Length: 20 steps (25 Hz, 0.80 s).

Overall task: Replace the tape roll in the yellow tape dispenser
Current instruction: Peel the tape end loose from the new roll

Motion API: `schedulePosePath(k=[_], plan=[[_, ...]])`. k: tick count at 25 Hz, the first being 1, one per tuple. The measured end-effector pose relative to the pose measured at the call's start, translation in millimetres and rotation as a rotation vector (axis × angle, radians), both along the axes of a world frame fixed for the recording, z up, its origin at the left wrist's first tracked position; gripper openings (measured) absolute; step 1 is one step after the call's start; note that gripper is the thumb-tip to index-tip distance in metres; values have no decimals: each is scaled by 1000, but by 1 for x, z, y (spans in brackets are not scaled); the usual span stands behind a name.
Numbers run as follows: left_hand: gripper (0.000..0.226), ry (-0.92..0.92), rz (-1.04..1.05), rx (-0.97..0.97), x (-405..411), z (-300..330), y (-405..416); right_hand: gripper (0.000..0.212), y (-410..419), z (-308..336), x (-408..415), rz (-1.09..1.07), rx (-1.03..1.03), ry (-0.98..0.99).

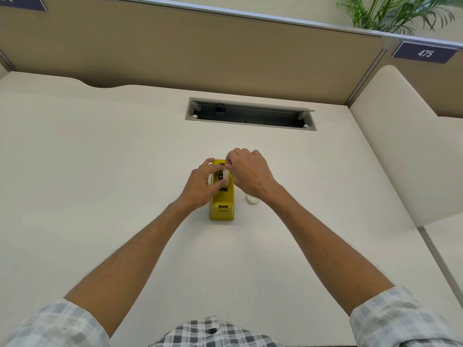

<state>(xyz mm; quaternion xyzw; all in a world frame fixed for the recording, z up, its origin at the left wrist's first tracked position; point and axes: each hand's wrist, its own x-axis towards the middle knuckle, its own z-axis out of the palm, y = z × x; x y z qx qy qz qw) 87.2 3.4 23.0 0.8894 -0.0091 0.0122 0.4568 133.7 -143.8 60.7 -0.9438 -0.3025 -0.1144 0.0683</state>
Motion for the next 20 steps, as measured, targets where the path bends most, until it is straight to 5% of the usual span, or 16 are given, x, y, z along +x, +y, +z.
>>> schedulePosePath(k=[20], plan=[[45, -66, 28, -80, -6, 3, 1, 16, 5, -7, 5, -52, 37, 178]])
